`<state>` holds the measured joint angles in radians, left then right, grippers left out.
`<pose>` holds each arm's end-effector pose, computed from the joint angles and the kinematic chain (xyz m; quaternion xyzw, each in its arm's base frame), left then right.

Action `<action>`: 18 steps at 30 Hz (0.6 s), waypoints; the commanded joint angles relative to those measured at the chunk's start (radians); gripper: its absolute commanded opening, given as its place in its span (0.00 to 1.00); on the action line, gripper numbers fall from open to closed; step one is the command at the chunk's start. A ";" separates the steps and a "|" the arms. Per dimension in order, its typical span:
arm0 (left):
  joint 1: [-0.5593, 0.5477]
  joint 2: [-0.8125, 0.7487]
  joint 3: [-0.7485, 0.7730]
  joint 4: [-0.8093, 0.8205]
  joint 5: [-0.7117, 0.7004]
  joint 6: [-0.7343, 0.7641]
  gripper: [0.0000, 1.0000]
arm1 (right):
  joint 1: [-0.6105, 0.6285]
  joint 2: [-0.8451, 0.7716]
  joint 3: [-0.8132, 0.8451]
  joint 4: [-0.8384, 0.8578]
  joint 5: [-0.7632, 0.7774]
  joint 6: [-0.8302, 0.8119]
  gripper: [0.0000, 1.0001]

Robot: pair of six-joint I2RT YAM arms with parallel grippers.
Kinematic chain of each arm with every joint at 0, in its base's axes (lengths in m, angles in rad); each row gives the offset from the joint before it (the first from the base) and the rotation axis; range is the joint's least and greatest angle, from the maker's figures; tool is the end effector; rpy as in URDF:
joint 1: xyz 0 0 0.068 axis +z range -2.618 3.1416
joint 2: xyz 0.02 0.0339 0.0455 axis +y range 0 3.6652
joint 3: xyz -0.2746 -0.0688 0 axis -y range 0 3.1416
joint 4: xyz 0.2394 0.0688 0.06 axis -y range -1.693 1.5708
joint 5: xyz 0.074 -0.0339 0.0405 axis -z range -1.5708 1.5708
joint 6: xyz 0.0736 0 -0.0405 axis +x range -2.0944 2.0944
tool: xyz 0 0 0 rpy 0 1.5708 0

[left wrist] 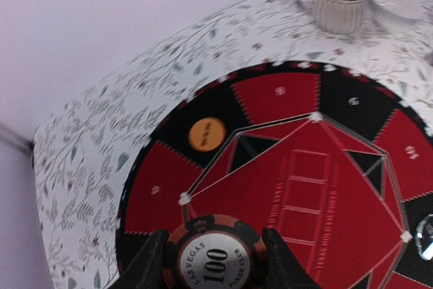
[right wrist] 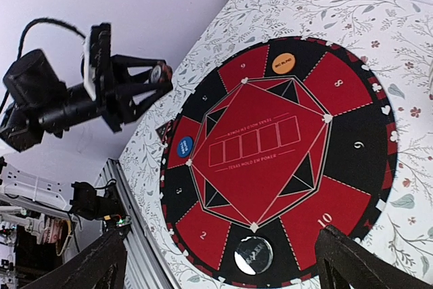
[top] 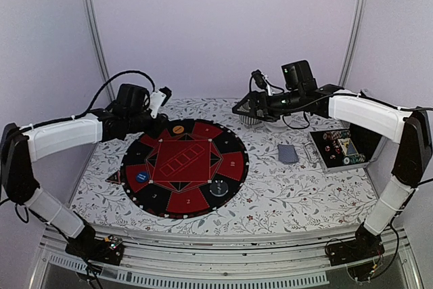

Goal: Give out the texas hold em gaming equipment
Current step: Place the poker chips pile at the small blind area.

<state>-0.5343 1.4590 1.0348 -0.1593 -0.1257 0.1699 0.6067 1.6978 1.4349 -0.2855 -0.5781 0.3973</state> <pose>0.3102 -0.1728 0.2615 0.2752 0.8352 -0.0313 0.4751 0.3199 0.2710 0.3109 -0.2261 0.8168 0.4436 0.2914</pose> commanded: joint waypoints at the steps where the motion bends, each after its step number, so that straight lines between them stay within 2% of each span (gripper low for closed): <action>1: 0.156 0.074 0.003 -0.069 -0.116 -0.287 0.00 | -0.004 -0.051 -0.051 0.011 0.068 -0.053 0.99; 5: 0.190 0.094 -0.125 0.038 -0.182 -0.398 0.00 | -0.007 -0.063 -0.074 0.010 0.068 -0.078 0.99; 9: 0.251 0.153 -0.205 0.107 -0.152 -0.480 0.00 | -0.008 -0.081 -0.093 0.000 0.065 -0.101 0.99; 14: 0.275 0.223 -0.178 0.060 -0.072 -0.527 0.00 | -0.013 -0.098 -0.109 -0.002 0.072 -0.112 0.99; 18: 0.271 0.210 -0.245 0.064 -0.058 -0.601 0.00 | -0.012 -0.115 -0.123 -0.002 0.080 -0.112 0.99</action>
<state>-0.2607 1.6890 0.8364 -0.1295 -0.2199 -0.3325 0.5991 1.6348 1.3289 -0.2905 -0.5209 0.3019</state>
